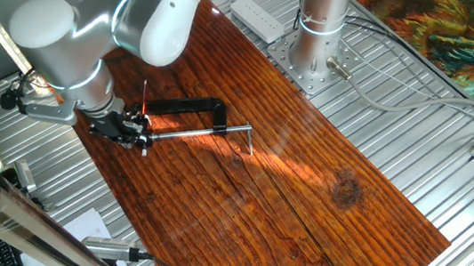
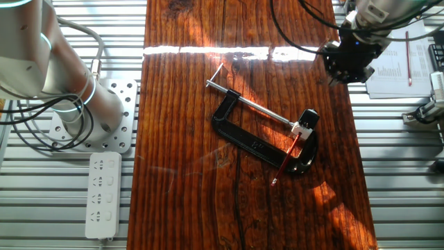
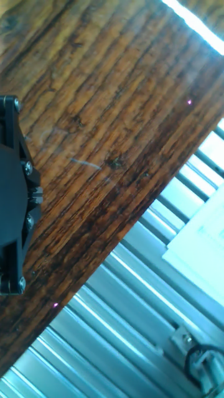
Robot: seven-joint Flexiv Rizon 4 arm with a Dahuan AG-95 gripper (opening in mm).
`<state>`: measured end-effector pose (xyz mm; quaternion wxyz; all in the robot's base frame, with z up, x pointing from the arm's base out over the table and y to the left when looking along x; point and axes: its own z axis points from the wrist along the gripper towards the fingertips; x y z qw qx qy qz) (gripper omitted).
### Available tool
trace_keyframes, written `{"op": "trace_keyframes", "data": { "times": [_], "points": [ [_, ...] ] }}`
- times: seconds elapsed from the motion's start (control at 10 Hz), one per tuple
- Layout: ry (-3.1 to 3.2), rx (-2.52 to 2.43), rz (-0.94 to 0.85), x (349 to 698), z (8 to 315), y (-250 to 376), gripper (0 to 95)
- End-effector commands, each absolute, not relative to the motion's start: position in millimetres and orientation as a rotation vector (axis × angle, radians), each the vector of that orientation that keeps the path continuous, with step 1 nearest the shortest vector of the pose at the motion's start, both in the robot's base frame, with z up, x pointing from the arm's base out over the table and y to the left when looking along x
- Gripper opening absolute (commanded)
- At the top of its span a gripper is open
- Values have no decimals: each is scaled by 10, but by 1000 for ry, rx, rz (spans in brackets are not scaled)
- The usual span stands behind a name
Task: Sharpen the pencil with a pencil sharpener
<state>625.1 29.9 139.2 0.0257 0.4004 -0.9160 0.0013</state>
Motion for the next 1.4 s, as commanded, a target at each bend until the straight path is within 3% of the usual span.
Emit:
{"op": "trace_keyframes", "data": {
  "times": [0.1,0.9,1.0,1.4],
  "points": [
    [-2831,1227,7,6258,1368,299,0],
    [-2773,1247,-28,6199,1284,239,0],
    [-2770,1297,-36,6139,1244,189,190],
    [-2769,1385,6,6103,1083,105,190]
  ]
}}
